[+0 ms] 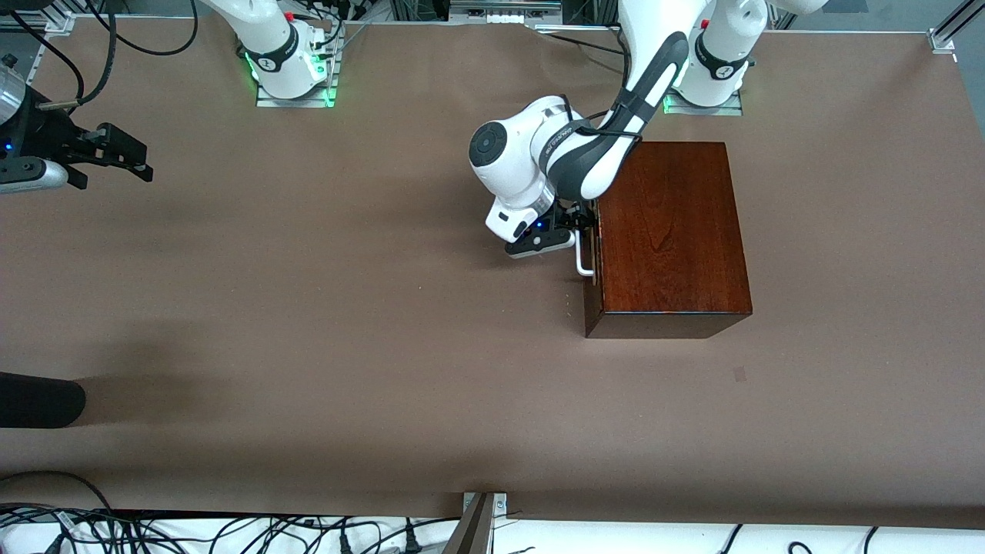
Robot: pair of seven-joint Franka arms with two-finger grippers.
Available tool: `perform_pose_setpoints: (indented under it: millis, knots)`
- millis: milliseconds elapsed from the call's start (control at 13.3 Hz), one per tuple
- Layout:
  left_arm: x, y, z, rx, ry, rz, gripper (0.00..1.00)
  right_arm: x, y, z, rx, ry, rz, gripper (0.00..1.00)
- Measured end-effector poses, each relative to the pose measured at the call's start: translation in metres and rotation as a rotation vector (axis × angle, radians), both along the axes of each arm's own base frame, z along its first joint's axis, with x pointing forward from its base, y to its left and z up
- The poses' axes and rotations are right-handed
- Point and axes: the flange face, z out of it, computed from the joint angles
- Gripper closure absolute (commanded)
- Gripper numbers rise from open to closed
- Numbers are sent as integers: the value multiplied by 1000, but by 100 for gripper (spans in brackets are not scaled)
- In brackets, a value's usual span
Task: Open drawer, take yellow block, close drawer
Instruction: 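Pull the drawer handle outward with the left gripper, opening the drawer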
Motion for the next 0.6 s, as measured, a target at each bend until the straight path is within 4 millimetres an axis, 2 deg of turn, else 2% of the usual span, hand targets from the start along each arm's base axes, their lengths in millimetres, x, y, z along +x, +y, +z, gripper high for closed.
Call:
perform_pose_setpoints:
  millis: [600]
  knots:
    - [-3,-16,6,-44,-29,-18,0,0,0,0,0,1,0,0]
